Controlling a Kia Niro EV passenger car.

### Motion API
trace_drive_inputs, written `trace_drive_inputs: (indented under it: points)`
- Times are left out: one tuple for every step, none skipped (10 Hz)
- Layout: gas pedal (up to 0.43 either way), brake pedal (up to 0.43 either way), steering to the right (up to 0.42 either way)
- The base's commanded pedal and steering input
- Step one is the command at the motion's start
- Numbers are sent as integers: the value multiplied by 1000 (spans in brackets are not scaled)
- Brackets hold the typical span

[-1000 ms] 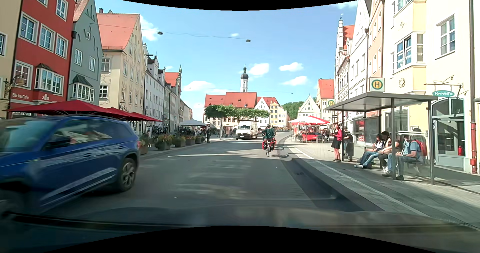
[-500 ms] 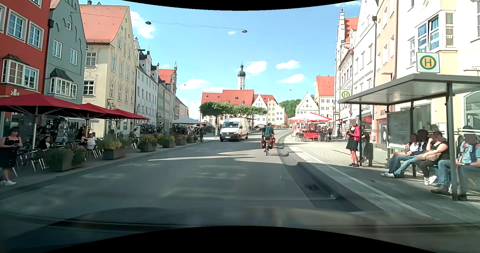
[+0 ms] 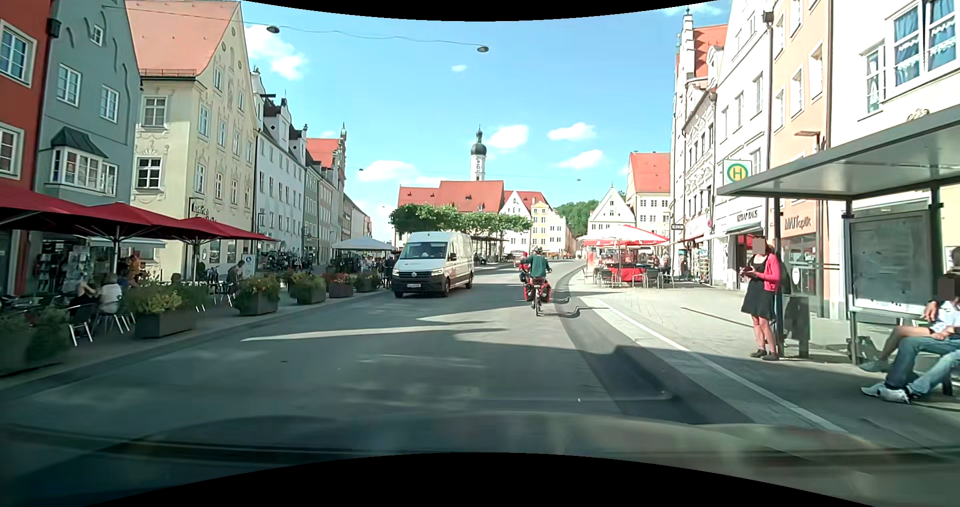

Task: Follow the waypoints while adhering to traffic rules and regulations

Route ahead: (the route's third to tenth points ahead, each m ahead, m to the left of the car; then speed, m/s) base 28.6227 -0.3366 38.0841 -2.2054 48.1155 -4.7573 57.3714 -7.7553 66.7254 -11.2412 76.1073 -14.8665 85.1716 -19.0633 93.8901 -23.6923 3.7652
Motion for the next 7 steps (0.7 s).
trace_drive_inputs:
  points:
    - [0, 6, 20]
    - [0, 6, 18]
    - [0, 6, 16]
    - [0, 6, 14]
    - [0, 6, 10]
    - [0, 6, 5]
    - [0, 6, 3]
